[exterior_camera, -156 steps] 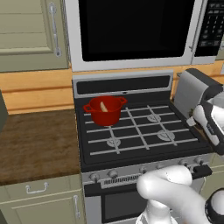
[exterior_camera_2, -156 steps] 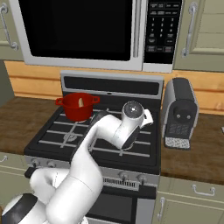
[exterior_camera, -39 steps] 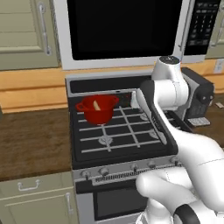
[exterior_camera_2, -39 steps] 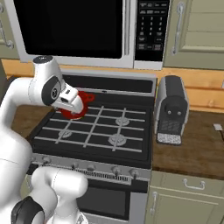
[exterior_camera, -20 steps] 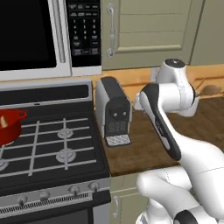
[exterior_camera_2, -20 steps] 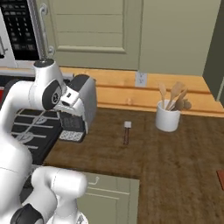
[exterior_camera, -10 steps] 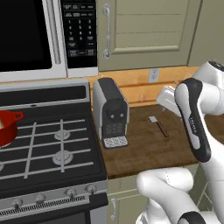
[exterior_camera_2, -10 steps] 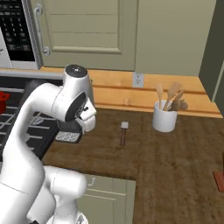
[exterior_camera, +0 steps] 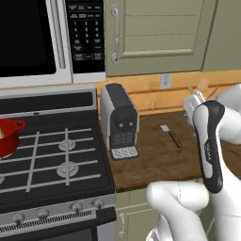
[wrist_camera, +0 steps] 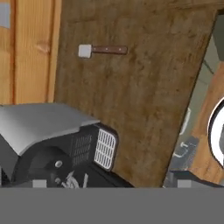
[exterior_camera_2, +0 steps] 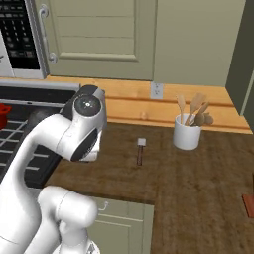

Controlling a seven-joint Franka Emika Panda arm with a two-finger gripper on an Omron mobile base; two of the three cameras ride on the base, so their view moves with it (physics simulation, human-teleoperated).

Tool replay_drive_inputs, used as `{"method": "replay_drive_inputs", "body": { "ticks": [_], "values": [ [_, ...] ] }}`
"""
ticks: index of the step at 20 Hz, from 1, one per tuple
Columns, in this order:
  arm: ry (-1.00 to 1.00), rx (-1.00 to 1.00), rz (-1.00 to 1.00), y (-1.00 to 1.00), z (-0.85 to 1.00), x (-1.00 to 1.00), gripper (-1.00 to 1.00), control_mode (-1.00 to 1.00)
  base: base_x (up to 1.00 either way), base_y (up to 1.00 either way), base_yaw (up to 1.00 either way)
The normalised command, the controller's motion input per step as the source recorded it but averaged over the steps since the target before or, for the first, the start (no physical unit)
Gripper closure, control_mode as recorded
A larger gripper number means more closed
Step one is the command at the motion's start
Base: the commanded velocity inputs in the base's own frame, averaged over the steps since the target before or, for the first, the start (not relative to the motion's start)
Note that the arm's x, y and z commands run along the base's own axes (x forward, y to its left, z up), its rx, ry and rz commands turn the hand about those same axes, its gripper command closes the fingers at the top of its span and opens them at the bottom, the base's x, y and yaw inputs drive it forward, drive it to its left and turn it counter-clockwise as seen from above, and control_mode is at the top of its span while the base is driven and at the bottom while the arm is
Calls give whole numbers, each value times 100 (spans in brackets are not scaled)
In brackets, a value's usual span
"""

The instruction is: Put the sweet potato and tomato in the pot. Retrieve the spatula and lightly stir the vegetables in the pot.

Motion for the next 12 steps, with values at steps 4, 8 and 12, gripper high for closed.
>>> {"method": "replay_drive_inputs", "body": {
  "ticks": [4, 8, 12],
  "values": [
    [10, 35, -69, 0, -1, 1, -100, -100, 0, 0, 0],
    [17, 33, -62, 0, 0, 14, -100, -100, 0, 0, 0],
    [21, 37, -52, -26, -1, 32, -100, -100, 0, 0, 0]
  ]
}}
